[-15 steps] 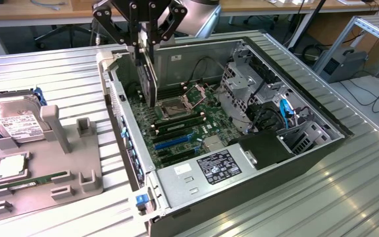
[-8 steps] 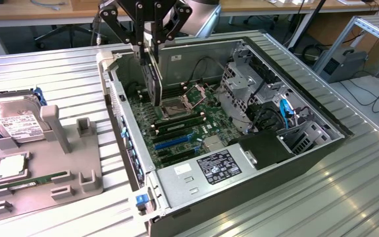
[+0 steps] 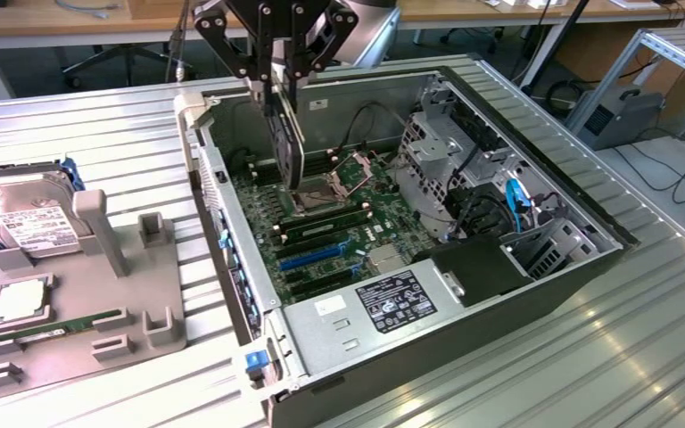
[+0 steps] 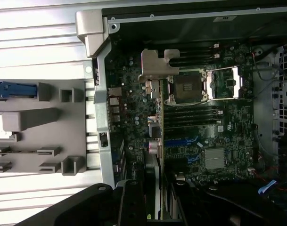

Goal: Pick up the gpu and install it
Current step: 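Pick up the gpu and move the gpu toward the slot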

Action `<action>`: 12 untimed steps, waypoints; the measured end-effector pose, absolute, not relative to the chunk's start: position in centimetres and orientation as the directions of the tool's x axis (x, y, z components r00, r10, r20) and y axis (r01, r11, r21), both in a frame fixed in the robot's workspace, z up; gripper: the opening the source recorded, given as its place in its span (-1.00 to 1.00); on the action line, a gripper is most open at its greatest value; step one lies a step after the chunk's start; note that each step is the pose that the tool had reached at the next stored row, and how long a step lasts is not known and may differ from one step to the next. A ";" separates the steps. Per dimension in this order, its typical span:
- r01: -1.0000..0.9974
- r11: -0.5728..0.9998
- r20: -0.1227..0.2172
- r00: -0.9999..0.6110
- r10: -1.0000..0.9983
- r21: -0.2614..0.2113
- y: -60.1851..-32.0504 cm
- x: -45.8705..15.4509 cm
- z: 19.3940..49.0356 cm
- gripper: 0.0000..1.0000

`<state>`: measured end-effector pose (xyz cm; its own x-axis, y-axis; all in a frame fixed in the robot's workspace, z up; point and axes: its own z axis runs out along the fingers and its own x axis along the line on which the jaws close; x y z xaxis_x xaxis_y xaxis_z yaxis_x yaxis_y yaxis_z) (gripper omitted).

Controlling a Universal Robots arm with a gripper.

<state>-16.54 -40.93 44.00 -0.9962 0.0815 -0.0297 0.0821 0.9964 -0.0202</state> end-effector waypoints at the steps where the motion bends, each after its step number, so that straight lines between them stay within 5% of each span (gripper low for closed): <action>1: 0.082 0.996 -0.030 -0.996 0.082 -0.020 -40.9 -16.4 44.0 -0.47; 12: 0.082 0.996 -0.030 -0.996 0.082 -0.020 -40.9 -15.2 44.0 -0.47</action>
<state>-15.16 -40.93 43.98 -0.9962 0.0815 -0.0298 0.0822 0.9964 -0.0202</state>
